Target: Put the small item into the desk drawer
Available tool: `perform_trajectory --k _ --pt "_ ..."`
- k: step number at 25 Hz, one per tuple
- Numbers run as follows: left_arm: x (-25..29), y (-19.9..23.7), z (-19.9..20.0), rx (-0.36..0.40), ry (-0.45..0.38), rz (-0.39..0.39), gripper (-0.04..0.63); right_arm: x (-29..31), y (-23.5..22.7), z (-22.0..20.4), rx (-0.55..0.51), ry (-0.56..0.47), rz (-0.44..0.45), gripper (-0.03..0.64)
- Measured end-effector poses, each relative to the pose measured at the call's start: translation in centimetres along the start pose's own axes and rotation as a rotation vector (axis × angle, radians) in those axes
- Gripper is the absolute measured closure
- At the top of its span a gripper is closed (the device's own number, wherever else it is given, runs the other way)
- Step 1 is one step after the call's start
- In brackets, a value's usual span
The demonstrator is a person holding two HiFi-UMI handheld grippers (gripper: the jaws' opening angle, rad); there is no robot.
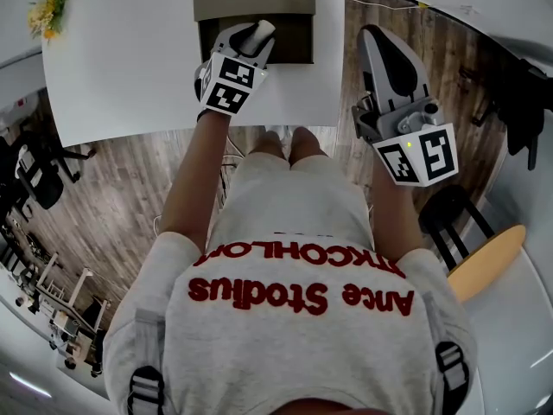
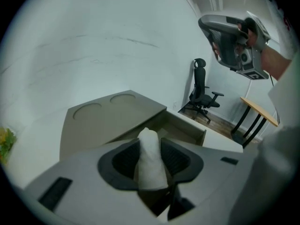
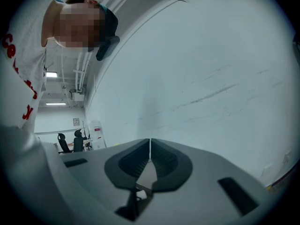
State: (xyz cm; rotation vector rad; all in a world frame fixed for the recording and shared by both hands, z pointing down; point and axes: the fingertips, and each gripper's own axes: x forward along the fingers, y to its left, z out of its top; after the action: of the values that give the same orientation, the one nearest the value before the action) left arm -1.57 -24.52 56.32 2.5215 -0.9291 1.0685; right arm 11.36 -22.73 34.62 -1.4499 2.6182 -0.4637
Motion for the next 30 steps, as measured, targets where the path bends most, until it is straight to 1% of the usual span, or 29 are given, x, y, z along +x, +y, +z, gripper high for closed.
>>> perform_trajectory --k 2,4,7,9,11,14,16,21,25,30 --pt "0.0 0.1 0.0 -0.018 -0.003 -0.005 0.456 0.1 0.1 0.0 -0.001 0.001 -0.002 0.609" --pt "-0.1 0.4 -0.1 -0.037 0.000 -0.004 0.434 0.2 0.2 0.0 -0.002 0.001 -0.004 0.609" --pt "-0.6 1.2 0.3 -0.040 -0.017 0.023 0.428 0.5 0.4 0.2 -0.005 -0.001 -0.004 0.609" --pt "-1.1 1.7 0.8 -0.047 -0.037 0.039 0.433 0.5 0.4 0.4 -0.010 -0.004 -0.004 0.609" --pt "-1.6 2.2 1.5 -0.073 -0.063 0.046 0.464 0.5 0.5 0.7 -0.018 -0.008 -0.005 0.609" --pt "-2.9 3.4 2.8 -0.098 -0.121 0.077 0.547 0.7 0.7 1.3 -0.034 -0.017 -0.014 0.609" --pt "-3.8 4.2 3.8 -0.106 -0.161 0.108 0.577 0.8 0.8 1.7 -0.045 -0.024 -0.023 0.609" --pt "-7.2 5.6 7.3 -0.092 -0.280 0.195 0.588 0.6 1.0 2.9 -0.071 -0.051 -0.034 0.609" --pt "-10.6 6.3 10.0 -0.098 -0.387 0.246 0.588 0.5 1.4 3.8 -0.087 -0.072 -0.033 0.609" --pt "-15.0 7.2 11.9 -0.096 -0.486 0.317 0.588 0.5 2.4 5.3 -0.114 -0.105 -0.016 0.609"
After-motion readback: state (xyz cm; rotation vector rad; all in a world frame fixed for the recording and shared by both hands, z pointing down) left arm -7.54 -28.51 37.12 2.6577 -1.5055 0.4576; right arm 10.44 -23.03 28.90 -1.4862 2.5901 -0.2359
